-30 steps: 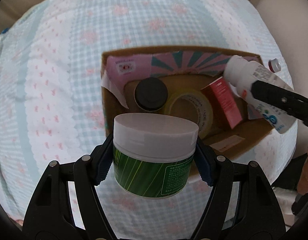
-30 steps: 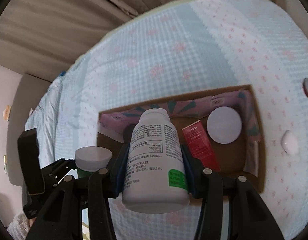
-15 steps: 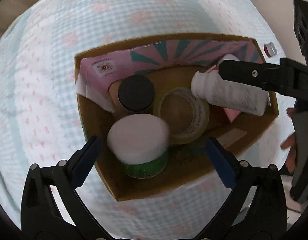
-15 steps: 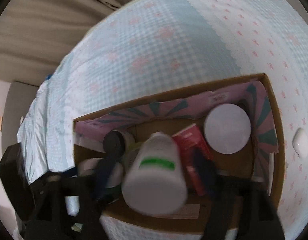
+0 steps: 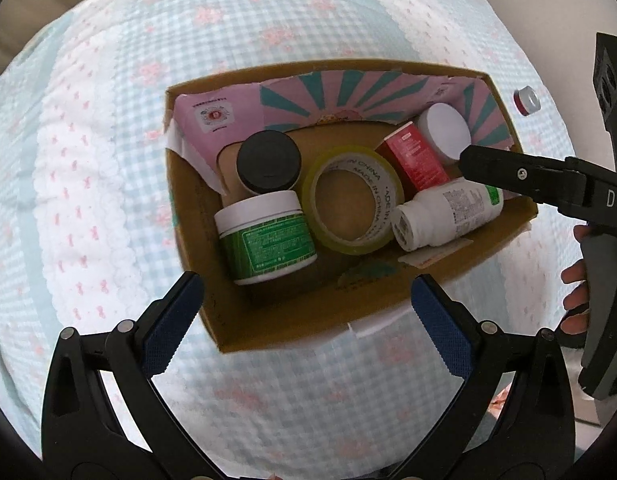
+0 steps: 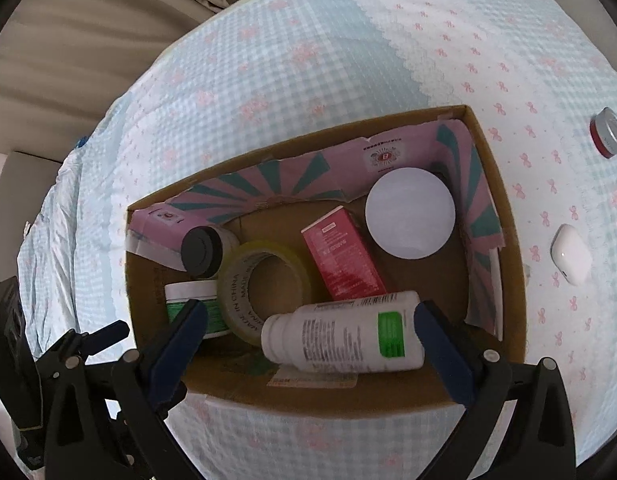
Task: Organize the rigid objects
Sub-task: 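Open both tools to drop the jar and pill bottle into the box, then move both tools back toward the silver tin and white earbud case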
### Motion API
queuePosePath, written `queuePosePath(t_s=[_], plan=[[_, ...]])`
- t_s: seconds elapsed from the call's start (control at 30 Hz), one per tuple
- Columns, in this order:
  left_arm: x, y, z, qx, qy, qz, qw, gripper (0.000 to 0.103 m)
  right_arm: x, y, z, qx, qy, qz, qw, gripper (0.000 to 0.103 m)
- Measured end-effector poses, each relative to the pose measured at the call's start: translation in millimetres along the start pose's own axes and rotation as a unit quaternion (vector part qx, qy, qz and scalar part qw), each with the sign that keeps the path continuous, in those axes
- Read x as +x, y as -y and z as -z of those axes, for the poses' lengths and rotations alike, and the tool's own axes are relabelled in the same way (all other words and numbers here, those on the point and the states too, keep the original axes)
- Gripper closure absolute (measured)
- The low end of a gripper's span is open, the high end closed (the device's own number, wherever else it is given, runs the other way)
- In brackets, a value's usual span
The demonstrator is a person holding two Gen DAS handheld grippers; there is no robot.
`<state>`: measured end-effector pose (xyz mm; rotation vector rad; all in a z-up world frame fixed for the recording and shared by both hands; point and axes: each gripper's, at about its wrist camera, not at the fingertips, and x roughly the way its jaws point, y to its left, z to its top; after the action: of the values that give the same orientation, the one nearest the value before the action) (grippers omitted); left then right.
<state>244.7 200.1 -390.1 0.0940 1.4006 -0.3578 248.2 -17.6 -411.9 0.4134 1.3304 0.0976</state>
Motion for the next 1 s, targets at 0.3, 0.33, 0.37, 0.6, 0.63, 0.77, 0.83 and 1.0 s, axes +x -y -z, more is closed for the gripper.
queuePosePath(t_s=[0.3,0.33,0.37,0.6,0.63,0.77,0.83,1.0], plan=[[-59.3,-0.8,24.2,-0.036,0.046,-0.01,0.9982,0.0,-50.5,-14.1,14.3,-0.019,0.041,0.004,0.999,0.0],[-66.3,-1.3,26.3,-0.04,0.05,-0.013,0.9978,0.0,-56.1,-15.5,16.1,-0.021,0.046,0.005,0.999,0.0],[-74.2,-1.5,28.7,-0.046,0.054,-0.02,0.9973,0.0,-65.8,-18.3,19.4,-0.024,0.053,0.005,0.998,0.0],[-136.1,2.5,46.9,-0.089,0.102,-0.039,0.99,0.0,-127.6,-35.3,37.1,-0.049,0.096,0.016,0.994,0.0],[-143.9,5.0,49.3,-0.092,0.11,-0.038,0.989,0.0,-138.9,-36.8,39.4,-0.053,0.102,0.016,0.993,0.0],[-167.6,24.0,56.8,-0.101,0.137,-0.038,0.9847,0.0,-176.1,-39.2,46.6,-0.074,0.131,0.02,0.988,0.0],[-176.0,38.6,59.3,-0.1,0.153,-0.049,0.982,0.0,-192.3,-38.3,50.0,-0.084,0.144,0.025,0.986,0.0],[-192.9,89.2,60.9,-0.099,0.197,-0.066,0.9732,0.0,-238.2,-15.4,54.5,-0.109,0.179,0.019,0.978,0.0]])
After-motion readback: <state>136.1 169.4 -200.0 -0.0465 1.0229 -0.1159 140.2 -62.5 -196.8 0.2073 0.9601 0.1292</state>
